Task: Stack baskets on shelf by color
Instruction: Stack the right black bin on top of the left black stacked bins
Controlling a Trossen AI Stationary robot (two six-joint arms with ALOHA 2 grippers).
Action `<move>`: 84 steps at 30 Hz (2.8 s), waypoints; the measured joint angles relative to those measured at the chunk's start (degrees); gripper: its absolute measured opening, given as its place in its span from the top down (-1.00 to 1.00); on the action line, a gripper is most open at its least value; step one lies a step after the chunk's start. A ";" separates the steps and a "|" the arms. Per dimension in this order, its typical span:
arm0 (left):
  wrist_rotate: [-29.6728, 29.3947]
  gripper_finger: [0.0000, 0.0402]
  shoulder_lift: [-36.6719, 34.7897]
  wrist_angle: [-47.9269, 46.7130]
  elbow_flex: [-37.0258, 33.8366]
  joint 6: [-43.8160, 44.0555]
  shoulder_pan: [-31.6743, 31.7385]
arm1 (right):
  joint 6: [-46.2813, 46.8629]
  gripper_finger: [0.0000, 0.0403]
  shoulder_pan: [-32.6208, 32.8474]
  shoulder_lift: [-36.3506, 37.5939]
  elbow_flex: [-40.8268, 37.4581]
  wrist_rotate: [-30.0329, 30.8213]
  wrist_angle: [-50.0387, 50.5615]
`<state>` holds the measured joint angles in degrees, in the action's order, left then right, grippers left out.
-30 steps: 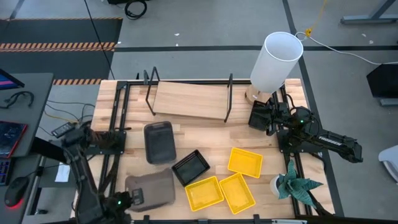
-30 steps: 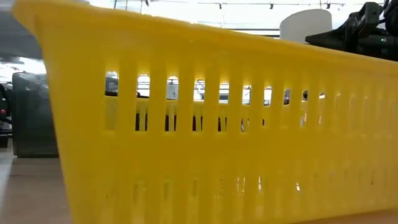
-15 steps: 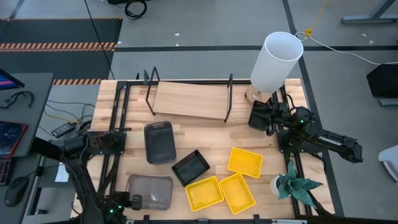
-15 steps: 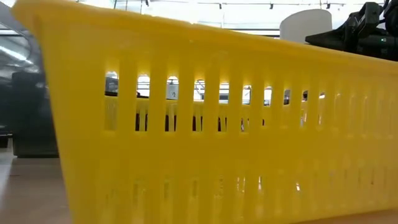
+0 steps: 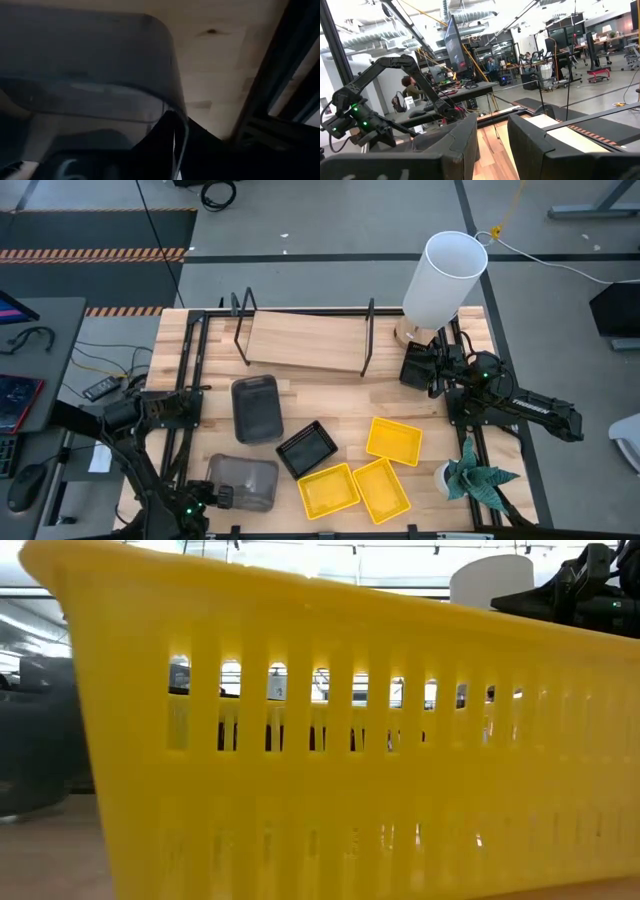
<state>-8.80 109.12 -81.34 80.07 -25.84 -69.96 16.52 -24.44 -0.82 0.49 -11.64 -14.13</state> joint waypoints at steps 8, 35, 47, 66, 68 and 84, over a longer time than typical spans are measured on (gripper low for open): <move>0.85 0.46 0.00 -1.29 0.04 8.39 1.09 | 0.00 0.43 0.00 0.00 -0.01 0.00 -0.05; -12.44 0.45 -7.56 4.07 9.60 77.16 19.69 | 0.01 0.43 0.01 0.00 -0.01 0.00 -0.24; -7.45 0.48 -7.56 20.26 9.60 90.91 27.81 | 0.01 0.43 0.01 0.00 0.00 0.00 -0.33; -7.26 0.51 -1.55 20.89 9.60 118.77 27.26 | 0.01 0.43 0.01 0.00 0.00 -0.02 -0.36; -7.05 0.51 -0.85 20.94 9.60 121.20 27.30 | 0.00 0.43 -0.01 0.00 0.00 0.00 -0.35; -3.97 0.36 1.86 22.28 9.62 132.75 28.00 | 0.01 0.43 0.00 0.00 0.00 -0.01 -0.36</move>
<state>-12.77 110.99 -59.06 89.69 106.91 -41.95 16.53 -24.44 -0.82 0.49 -11.65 -14.49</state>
